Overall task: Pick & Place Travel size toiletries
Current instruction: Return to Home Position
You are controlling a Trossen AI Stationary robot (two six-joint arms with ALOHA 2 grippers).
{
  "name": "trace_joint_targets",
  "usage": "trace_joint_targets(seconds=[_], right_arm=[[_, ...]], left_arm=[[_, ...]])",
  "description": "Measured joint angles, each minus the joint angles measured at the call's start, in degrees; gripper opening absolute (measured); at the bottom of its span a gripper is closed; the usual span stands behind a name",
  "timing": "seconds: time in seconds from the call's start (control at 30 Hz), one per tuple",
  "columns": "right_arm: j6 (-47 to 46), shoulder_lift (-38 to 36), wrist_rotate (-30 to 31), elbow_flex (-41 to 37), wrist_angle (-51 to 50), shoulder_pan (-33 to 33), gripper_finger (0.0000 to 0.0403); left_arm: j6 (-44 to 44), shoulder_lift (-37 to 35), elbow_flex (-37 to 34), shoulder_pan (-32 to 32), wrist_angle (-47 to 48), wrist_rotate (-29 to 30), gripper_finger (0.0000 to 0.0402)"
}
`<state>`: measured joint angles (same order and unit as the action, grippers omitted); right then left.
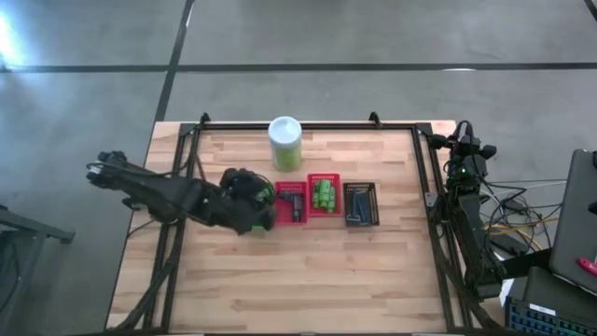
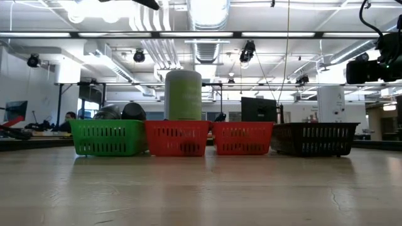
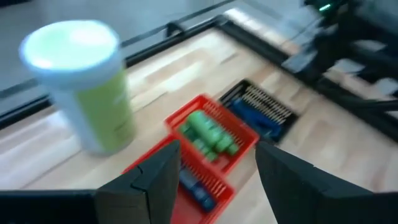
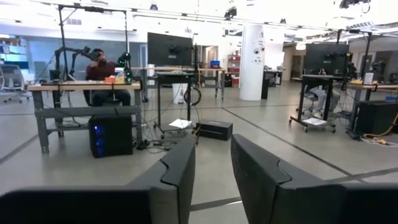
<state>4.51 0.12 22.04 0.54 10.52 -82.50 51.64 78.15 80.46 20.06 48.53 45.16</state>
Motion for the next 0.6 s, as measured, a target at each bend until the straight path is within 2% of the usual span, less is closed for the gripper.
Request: trace_joint_targets(seconds=[0.1,0.2,0.37,0.6], right_arm=[[0.0,0.0,0.0,0.0,0.0,0.0,0.0088],[0.0,0.0,0.0,0.0,0.0,0.0,0.0077],[0.0,0.0,0.0,0.0,0.0,0.0,0.0061],[0.0,0.0,0.0,0.0,0.0,0.0,0.0046]], left_arm=[[-5.6,-3.7,-6.6,-1.6,-10.4,-2.8,0.0213],[-7.2,-7.5,-13.7,-2.8,-17.2,-3.8,0.0213],[-7.3,-14.8,-23.1,-4.4,-23.4,-6.1,0.0213],[-11.8,-25.6,-32.4,-6.8,-28.6,-11.4,0.0213]])
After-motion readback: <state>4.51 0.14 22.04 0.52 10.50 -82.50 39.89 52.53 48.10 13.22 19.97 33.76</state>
